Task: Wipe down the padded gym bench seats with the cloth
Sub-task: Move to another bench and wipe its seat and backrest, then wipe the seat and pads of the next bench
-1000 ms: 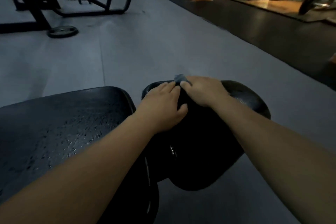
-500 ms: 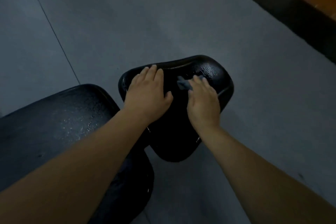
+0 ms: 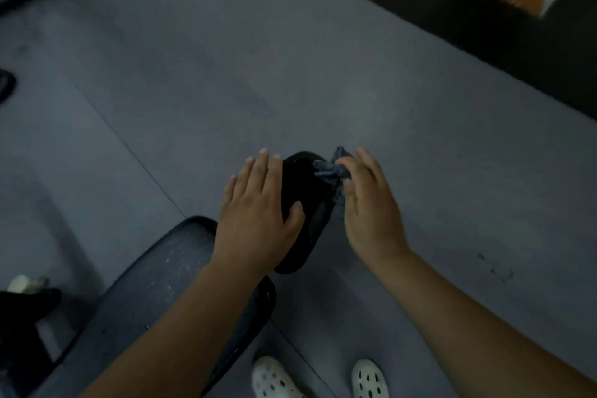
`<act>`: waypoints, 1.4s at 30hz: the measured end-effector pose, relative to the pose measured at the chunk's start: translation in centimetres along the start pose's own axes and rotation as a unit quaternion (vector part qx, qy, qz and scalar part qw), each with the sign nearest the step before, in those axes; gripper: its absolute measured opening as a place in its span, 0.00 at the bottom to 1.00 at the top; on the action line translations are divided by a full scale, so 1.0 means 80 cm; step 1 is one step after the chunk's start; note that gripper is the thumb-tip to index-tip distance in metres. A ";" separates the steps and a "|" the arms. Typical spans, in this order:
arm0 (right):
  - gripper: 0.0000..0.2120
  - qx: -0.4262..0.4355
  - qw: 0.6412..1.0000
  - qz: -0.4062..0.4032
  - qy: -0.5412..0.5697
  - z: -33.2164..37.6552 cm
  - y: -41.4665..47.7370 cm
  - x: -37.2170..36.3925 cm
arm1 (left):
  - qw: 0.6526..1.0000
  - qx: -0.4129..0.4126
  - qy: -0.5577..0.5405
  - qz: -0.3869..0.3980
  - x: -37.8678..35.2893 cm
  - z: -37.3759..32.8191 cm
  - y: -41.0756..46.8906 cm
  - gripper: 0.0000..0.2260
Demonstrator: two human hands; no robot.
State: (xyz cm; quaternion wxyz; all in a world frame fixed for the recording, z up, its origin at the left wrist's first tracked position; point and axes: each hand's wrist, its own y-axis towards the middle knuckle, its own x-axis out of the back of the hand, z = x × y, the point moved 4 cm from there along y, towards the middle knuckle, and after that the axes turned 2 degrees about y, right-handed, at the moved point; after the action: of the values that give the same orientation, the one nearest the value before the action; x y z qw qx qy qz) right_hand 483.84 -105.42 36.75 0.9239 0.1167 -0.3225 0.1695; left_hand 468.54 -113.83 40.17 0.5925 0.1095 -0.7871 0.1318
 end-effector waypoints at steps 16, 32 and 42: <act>0.24 -0.202 0.944 -0.201 -0.169 0.020 -0.095 0.400 | 0.909 -0.416 0.006 0.011 0.152 -0.397 0.039 0.38; 0.30 -0.424 0.766 -0.420 -0.238 -0.216 -0.403 0.798 | 0.697 -0.714 0.000 0.067 0.043 -1.001 -0.171 0.35; 0.29 -0.531 0.628 -0.511 -0.251 -0.328 -0.581 0.986 | 0.550 -0.829 -0.014 0.099 -0.049 -1.292 -0.332 0.36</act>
State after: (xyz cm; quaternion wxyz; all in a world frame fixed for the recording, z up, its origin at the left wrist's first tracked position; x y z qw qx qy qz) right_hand 574.42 -120.66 61.87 0.6476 -0.2096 -0.4648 -0.5662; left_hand 571.80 -103.93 65.69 0.3925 -0.5069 -0.5614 -0.5233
